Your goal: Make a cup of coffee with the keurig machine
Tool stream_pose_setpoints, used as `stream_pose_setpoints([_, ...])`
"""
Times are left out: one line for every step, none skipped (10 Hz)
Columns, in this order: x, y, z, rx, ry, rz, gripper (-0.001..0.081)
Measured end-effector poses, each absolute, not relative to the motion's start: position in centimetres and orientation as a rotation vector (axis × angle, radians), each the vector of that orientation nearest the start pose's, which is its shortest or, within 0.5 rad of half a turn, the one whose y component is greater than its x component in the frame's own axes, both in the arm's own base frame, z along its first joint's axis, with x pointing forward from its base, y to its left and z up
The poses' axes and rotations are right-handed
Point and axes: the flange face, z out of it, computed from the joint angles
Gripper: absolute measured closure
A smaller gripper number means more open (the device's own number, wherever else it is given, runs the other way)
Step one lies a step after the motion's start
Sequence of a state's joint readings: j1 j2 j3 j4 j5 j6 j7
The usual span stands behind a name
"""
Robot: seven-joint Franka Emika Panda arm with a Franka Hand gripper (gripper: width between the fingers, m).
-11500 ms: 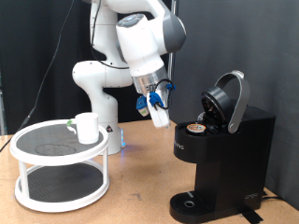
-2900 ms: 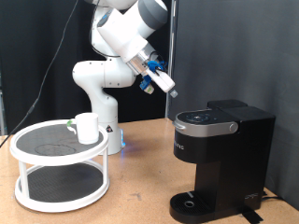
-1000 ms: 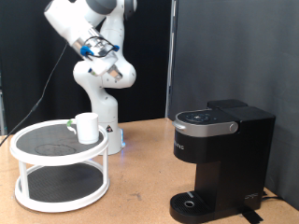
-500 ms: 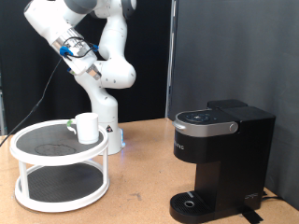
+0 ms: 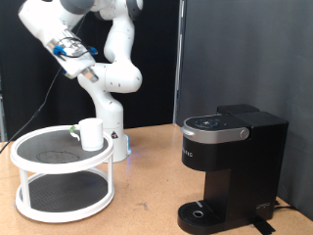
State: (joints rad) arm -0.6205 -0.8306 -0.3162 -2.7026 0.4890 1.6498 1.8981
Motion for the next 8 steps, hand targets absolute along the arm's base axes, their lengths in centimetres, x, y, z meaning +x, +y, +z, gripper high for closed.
stream_pose_setpoints([19.4,-20.8,45.9,-0.388,2.515,0.764,0.0806])
stream_pose_setpoints([18.9,-21.8,46.0,-0.364,2.513,0.757,0.0806])
stream_pose_setpoints([18.8,-22.6,46.2,-0.366,2.507,0.752,0.0806])
stream_pose_setpoints([18.9,-23.2,46.2,-0.386,2.509,0.760,0.0806])
stream_pose_setpoints([19.3,-23.6,46.3,-0.422,2.521,0.782,0.0806])
stream_pose_setpoints([19.9,-23.9,46.3,-0.458,2.527,0.803,0.0806])
stream_pose_setpoints([20.7,-24.1,46.3,-0.483,2.535,0.821,0.0806])
stream_pose_setpoints([21.4,-24.3,46.2,-0.498,2.544,0.831,0.0806])
